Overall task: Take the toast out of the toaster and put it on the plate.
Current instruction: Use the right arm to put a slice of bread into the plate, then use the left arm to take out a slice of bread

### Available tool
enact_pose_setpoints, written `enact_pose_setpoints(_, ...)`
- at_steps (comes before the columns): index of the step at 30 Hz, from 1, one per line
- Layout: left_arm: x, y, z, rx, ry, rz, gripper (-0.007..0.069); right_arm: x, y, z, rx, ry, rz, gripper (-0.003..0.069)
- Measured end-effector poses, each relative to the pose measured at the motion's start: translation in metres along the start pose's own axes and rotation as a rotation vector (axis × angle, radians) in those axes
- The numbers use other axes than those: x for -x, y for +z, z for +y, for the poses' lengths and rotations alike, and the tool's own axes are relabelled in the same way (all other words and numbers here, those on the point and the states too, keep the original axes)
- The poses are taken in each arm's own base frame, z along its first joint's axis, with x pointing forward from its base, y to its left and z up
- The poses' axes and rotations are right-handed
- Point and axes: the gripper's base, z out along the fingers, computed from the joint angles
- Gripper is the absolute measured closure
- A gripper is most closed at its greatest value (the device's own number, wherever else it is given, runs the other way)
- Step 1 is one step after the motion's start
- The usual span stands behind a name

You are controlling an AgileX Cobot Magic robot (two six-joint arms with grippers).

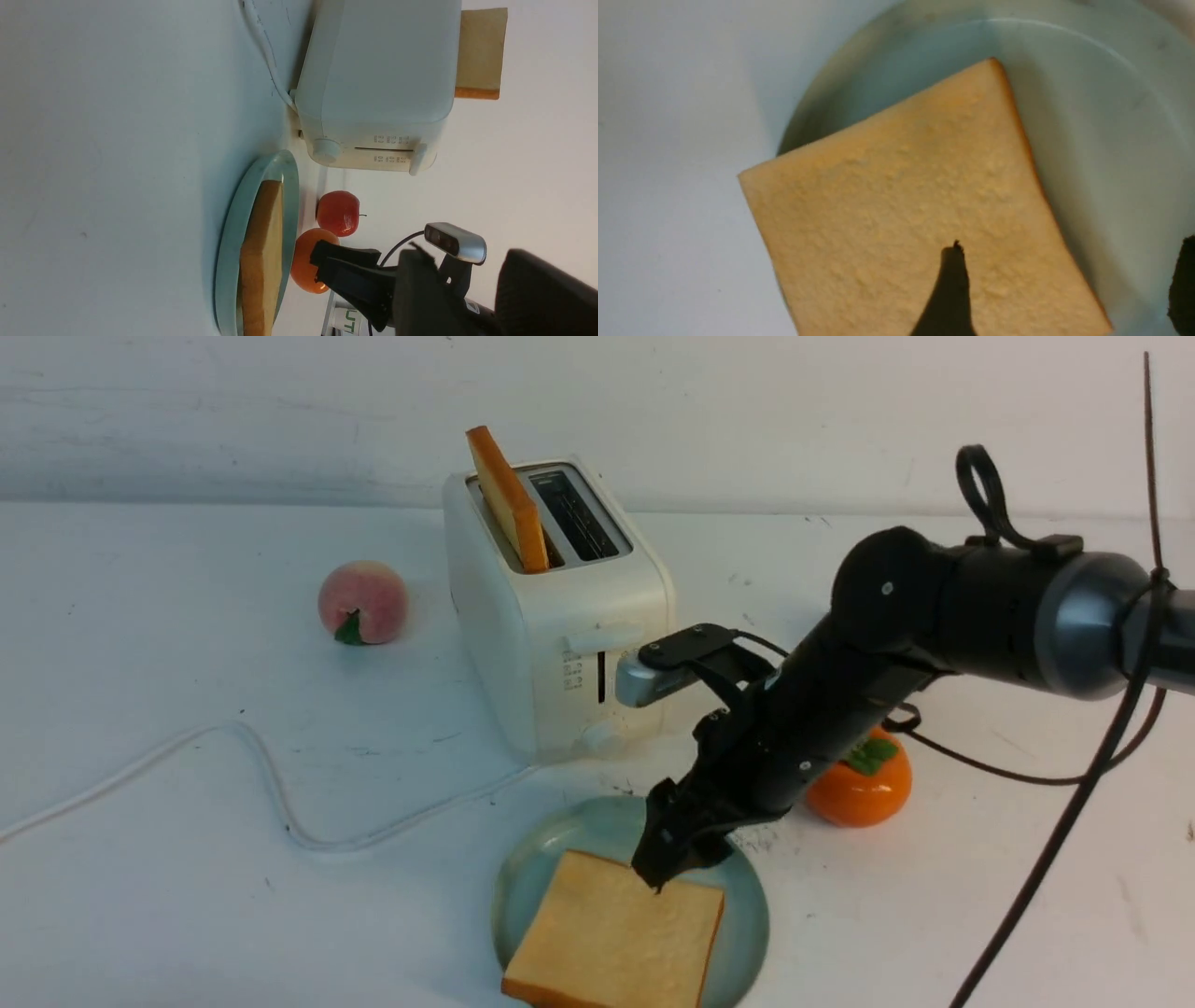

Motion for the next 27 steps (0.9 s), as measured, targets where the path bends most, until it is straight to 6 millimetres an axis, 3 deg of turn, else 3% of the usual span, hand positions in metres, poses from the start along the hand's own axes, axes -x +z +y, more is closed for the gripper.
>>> enact_pose_setpoints(3,0.0,0.0,0.001,0.006,0.0,0.005,0.0386,0.007,-0.022,-0.012,-0.033,0.089,0.03,0.0115)
enact_pose_setpoints(5,-0.001,0.0,0.0,0.005,-0.005,0.006,0.0386,0.011,-0.046,-0.025,-0.083,0.184,0.082,0.0178)
enact_pose_setpoints(6,-0.001,0.0,0.0,0.005,-0.007,0.007,0.0386,0.012,-0.048,-0.025,-0.092,0.177,0.079,0.0178)
enact_pose_setpoints(9,-0.001,0.0,0.0,0.001,-0.018,0.009,0.0386,0.018,-0.086,-0.045,-0.235,0.281,0.081,0.0353)
enact_pose_setpoints(12,-0.001,0.0,0.0,-0.002,-0.003,0.006,0.0386,0.016,-0.119,-0.047,-0.33,0.318,0.036,0.056)
enact_pose_setpoints(15,0.0,0.0,0.0,-0.005,0.032,0.005,0.0386,0.014,-0.154,-0.032,-0.372,0.317,-0.034,0.0667)
enact_pose_setpoints(18,-0.001,0.0,-0.001,-0.011,0.064,0.01,0.0386,0.005,-0.197,-0.005,-0.405,0.294,-0.135,0.0678)
enact_pose_setpoints(19,-0.001,0.0,-0.001,-0.011,0.066,0.011,0.0386,0.005,-0.197,-0.005,-0.404,0.296,-0.131,0.0678)
enact_pose_setpoints(20,-0.001,0.0,-0.001,-0.016,0.092,0.015,0.0386,-0.008,-0.221,0.014,-0.416,0.293,-0.186,0.0678)
enact_pose_setpoints(23,-0.002,0.0,-0.002,-0.019,0.141,0.017,0.0386,-0.032,-0.245,0.038,-0.428,0.289,-0.231,0.0678)
enact_pose_setpoints(24,-0.002,0.0,-0.002,-0.021,0.195,0.018,0.0386,-0.055,-0.258,0.056,-0.436,0.284,-0.257,0.0678)
enact_pose_setpoints(25,-0.002,0.0,-0.002,-0.021,0.201,0.018,0.0386,-0.058,-0.26,0.058,-0.437,0.284,-0.259,0.0678)
enact_pose_setpoints(27,-0.002,0.0,-0.002,-0.029,0.238,0.016,0.0401,-0.1,-0.271,0.083,-0.449,0.276,-0.284,0.0678)
